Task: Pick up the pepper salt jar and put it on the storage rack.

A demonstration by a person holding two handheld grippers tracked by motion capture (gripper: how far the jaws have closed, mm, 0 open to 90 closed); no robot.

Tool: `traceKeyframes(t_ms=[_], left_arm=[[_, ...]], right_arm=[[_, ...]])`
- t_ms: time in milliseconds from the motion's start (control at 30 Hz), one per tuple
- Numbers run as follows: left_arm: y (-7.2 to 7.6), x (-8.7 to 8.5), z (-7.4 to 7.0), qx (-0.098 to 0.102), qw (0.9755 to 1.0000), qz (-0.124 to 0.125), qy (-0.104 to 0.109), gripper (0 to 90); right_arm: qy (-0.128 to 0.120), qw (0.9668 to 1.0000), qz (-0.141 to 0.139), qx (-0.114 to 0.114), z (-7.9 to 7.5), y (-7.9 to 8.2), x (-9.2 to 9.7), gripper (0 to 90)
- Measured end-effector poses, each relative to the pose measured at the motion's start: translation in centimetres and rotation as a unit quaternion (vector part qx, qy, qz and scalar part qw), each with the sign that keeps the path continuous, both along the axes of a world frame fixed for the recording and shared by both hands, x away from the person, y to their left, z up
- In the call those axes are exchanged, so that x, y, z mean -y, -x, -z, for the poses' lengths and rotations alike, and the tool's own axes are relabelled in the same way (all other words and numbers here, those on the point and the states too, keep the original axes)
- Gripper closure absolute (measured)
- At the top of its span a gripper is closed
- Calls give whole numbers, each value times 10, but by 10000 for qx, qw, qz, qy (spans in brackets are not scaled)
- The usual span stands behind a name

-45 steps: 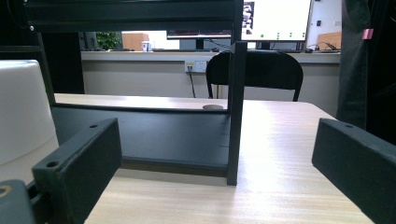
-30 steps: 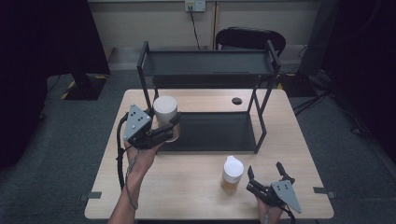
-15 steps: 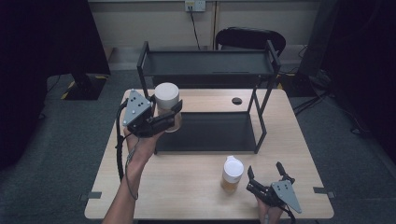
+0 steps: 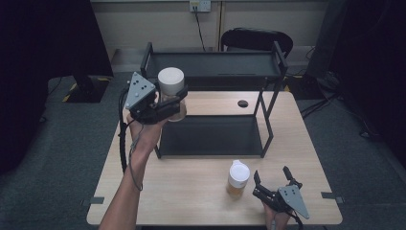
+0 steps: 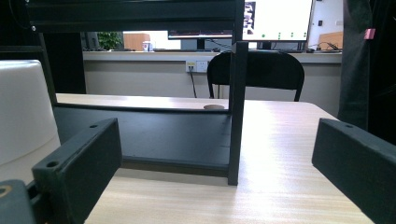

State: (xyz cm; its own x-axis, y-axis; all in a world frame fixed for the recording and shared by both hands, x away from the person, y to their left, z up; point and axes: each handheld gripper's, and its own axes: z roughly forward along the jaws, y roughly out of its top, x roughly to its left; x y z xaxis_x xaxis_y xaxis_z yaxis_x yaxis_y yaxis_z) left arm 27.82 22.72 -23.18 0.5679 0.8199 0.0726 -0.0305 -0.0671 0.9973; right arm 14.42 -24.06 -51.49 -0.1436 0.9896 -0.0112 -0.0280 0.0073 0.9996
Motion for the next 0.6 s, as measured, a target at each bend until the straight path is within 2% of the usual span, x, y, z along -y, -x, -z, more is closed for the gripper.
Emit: traceKeyframes(t_ms=[200,367,600], left_arm=[[-12,5,-16,74,9999,-53,55,356],[-18,9,-24,72,9997,-120,209,356],[-29,15,-37,67,9994,-245,229,357]], right_arm=[[0,10000,-10,1,0,0,0,2],[-3,10000,-24,3,0,0,1,2],[-2,10000,-27,2,0,0,1,2]])
